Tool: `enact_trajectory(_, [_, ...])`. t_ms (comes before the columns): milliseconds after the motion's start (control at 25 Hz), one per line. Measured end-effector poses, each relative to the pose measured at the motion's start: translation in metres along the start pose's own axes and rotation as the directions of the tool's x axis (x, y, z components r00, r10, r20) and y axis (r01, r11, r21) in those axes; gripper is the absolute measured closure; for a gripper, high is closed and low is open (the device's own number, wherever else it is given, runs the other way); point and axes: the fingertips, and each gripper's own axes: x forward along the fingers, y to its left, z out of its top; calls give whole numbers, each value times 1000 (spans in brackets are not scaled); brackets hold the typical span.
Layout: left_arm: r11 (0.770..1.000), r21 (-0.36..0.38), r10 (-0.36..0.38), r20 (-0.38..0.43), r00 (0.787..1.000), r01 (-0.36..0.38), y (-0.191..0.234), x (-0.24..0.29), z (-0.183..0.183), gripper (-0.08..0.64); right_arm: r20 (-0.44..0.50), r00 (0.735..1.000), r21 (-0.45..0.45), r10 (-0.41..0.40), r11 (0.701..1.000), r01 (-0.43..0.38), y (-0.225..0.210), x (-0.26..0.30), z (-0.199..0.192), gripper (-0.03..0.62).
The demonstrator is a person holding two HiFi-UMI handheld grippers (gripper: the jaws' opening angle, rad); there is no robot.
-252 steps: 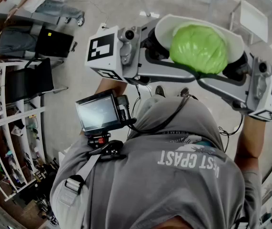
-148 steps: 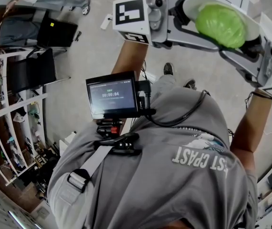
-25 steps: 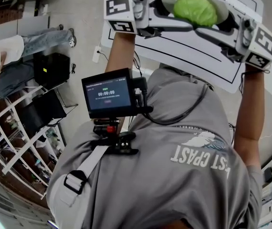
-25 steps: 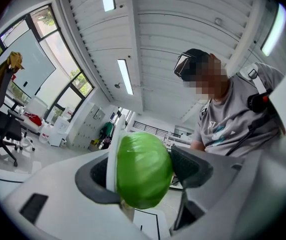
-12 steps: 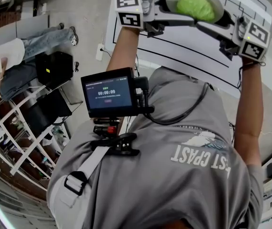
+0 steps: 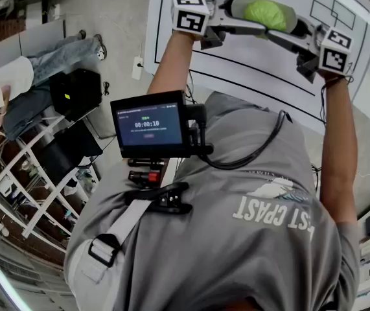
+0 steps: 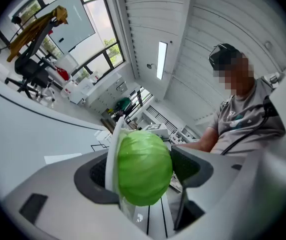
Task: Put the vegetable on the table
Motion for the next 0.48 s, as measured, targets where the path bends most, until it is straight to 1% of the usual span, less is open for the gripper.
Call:
enact_trajectory(120, [1000,-20,-2,-41,999,2,8,3,-15,235,-25,999,57,-24,998,25,-13,-2,-18,281])
enact_trajectory(160, [999,-38,2,-52,999,-4,13,3,-21,235,-34,999,69,-30,997,32,-16,-2,-22,281])
enact_trajectory(280, [994,-101,22,-88,996,-30,25,3,-37,235,-65,997,84,-47,995,52,-23,-4,-30,281])
enact_trajectory(400, [990,-129,41,-130,991,-57,33,6,-47,233,-97,993,97,-64,993,74,-29,-6,-35,279])
enact_trajectory(480, [986,-142,63,-158,985,-86,38,5,-55,230,-126,988,108,-90,989,104,-36,-8,-44,279])
